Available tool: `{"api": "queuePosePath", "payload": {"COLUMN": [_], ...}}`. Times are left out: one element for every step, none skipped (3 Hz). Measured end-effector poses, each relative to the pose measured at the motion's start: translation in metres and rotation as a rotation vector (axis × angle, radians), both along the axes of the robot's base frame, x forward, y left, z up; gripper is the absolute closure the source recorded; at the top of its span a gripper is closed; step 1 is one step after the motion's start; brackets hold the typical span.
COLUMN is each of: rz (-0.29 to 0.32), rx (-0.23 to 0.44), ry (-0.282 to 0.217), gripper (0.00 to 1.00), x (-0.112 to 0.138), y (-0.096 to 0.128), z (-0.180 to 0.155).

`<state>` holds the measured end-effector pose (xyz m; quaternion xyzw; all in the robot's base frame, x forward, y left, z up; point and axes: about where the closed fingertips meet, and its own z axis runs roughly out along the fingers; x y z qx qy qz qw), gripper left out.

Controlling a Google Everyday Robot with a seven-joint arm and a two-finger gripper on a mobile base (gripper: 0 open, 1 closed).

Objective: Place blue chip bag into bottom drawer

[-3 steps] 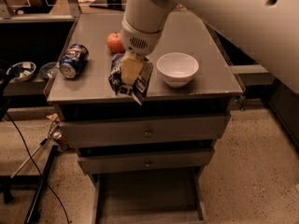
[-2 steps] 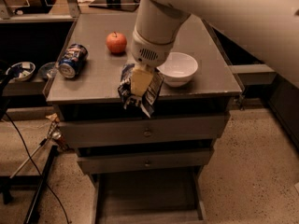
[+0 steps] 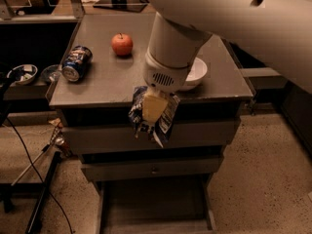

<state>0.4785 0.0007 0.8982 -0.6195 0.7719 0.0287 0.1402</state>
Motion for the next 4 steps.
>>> {"api": "queuePosePath", "payload": {"rz": [-0.029,-0.056,-0.061,-0.061], "rx": [0.007,0.009,0.008,0.003], "ry": [0.019,0.057,0.141,0.146], "gripper": [1.00,1.00,1.00,1.00], "x": [-0.012,-0.032,-0.052,-0.054], "y": [0.006,0.005,0.012,0.011], "z": [-0.023,-0.053,-0.095,-0.098]}}
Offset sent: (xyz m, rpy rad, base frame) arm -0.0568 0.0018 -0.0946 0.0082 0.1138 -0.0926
